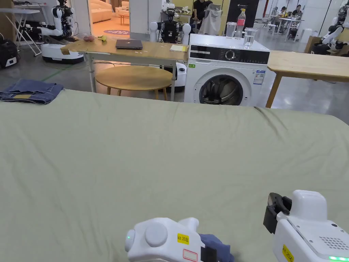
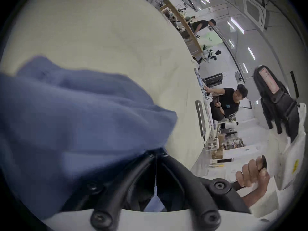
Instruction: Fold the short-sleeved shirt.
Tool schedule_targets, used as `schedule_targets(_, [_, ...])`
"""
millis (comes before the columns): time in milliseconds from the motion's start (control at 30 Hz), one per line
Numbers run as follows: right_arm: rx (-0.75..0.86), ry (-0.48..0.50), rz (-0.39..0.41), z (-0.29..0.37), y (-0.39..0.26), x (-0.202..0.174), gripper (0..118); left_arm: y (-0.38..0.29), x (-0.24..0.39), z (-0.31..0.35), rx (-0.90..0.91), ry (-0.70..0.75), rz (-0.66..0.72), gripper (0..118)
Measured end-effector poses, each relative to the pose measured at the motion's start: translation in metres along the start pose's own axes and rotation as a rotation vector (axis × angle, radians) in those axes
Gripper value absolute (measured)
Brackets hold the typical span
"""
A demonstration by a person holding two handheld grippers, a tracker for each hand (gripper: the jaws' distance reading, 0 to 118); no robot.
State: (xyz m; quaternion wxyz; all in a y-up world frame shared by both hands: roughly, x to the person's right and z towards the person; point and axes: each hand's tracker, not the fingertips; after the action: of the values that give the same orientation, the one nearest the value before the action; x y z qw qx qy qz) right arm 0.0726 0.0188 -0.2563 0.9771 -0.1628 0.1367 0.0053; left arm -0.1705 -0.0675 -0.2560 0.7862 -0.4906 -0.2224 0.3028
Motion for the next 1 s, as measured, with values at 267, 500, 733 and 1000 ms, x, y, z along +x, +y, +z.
schedule_targets(267, [0.063,0.015,0.010,-0.006,0.006,-0.020,0,0.004,0.006,0.109,0.465,0.343,-0.282,0])
schedule_targets(500, [0.127,0.036,-0.004,-0.009,0.010,-0.039,0,-0.012,-0.015,0.156,0.808,0.599,-0.350,0])
schedule_targets(733, [0.201,0.032,-0.001,-0.007,0.014,-0.046,0,-0.033,-0.024,0.170,1.059,0.739,-0.392,0])
schedule_targets(1000, [0.110,0.049,0.035,0.009,0.001,-0.049,0,-0.038,-0.028,0.178,1.076,0.766,-0.364,0])
